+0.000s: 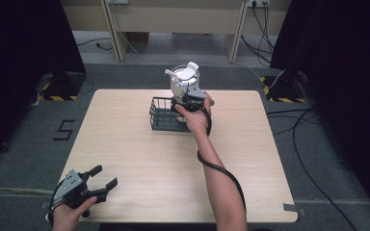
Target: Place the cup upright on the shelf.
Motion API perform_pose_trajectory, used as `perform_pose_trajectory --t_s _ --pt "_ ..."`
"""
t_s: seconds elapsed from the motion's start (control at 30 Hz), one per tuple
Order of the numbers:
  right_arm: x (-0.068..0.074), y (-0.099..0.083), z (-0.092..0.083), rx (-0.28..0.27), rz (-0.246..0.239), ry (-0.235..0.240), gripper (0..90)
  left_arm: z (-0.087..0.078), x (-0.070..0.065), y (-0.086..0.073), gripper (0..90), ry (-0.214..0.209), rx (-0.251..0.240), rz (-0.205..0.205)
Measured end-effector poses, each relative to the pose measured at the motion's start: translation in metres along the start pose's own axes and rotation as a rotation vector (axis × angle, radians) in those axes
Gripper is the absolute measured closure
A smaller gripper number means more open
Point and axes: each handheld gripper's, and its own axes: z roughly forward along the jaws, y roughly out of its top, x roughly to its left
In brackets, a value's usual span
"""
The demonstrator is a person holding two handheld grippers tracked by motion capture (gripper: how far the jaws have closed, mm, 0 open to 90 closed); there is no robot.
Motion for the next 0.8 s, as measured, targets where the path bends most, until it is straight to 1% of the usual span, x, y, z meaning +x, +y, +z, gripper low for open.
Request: perform_pose_trajectory --t_s 0.13,0.33,0.4,0.53,0.6,0.63,0.8 --pt "0.000 -0.004 0.002 0.008 0.005 -0.001 11.0 0.000 0.000 0.000 14.6 0.001 0.001 0.001" --pt "0.001 -0.006 0.003 -0.002 -0.016 -0.003 10.9 0.001 -0.001 0.000 14.5 -0.002 0.002 0.001" --pt "0.002 -0.009 0.002 -0.020 -0.008 -0.006 10.7 0.001 -0.001 0.000 14.5 -0.003 0.003 0.003" --pt "0.001 -0.012 0.002 -0.032 0.009 -0.004 10.4 0.001 -0.002 0.000 14.5 -0.005 0.002 0.001" --pt "0.001 -0.012 0.002 -0.035 0.007 -0.004 10.2 0.001 -0.002 0.000 14.5 -0.005 0.001 0.000" --pt "0.001 -0.013 0.002 -0.029 0.026 0.001 9.6 0.001 -0.002 0.000 14.5 -0.006 0.003 0.004" --pt "0.002 -0.015 0.002 -0.031 0.044 -0.002 9.6 0.001 -0.002 0.000 14.5 -0.004 0.003 0.006"
